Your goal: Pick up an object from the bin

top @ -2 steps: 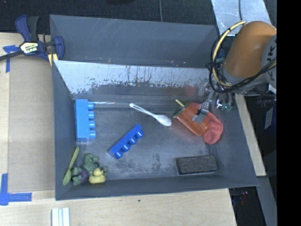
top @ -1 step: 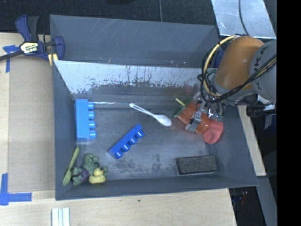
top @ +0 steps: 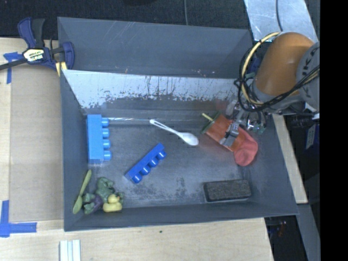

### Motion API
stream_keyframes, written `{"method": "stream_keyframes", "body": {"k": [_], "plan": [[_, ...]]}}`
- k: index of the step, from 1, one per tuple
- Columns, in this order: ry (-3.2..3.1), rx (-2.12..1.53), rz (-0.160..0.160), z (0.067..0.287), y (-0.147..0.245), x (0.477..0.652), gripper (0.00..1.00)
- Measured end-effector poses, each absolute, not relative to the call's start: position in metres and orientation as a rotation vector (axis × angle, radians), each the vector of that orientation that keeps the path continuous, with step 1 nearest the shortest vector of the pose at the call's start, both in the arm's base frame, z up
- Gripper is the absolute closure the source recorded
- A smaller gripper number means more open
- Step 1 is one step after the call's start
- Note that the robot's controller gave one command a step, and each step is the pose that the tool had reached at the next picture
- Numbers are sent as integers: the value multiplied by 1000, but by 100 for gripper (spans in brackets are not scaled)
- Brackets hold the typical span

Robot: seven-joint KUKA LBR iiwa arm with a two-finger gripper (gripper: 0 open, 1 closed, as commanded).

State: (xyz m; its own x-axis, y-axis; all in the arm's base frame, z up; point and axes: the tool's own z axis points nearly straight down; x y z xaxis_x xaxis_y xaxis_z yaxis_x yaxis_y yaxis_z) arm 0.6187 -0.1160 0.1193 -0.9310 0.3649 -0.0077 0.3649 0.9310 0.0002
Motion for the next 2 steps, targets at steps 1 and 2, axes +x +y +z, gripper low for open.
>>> {"method": "stream_keyframes", "body": {"k": [1,2], "plan": [[3071,611,-1,127,-114,614,0],[3045,714,-1,101,-120,614,0]]}}
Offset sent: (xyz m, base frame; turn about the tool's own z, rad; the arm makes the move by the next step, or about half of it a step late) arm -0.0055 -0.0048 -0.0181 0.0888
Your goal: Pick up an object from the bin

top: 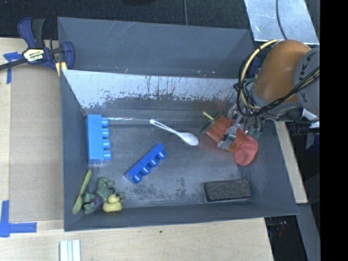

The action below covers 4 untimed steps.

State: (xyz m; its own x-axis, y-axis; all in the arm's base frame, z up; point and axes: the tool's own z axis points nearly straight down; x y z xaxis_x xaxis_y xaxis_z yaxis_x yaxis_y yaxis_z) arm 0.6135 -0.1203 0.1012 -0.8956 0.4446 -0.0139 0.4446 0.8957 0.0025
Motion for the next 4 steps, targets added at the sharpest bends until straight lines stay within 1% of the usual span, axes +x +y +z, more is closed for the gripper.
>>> {"method": "stream_keyframes", "body": {"k": [1,2,3,4], "plan": [[3062,626,-1,108,-118,615,100],[3064,618,-1,109,-117,615,100],[3058,663,-1,169,-116,614,100],[3054,659,-1,206,-117,609,100]]}}
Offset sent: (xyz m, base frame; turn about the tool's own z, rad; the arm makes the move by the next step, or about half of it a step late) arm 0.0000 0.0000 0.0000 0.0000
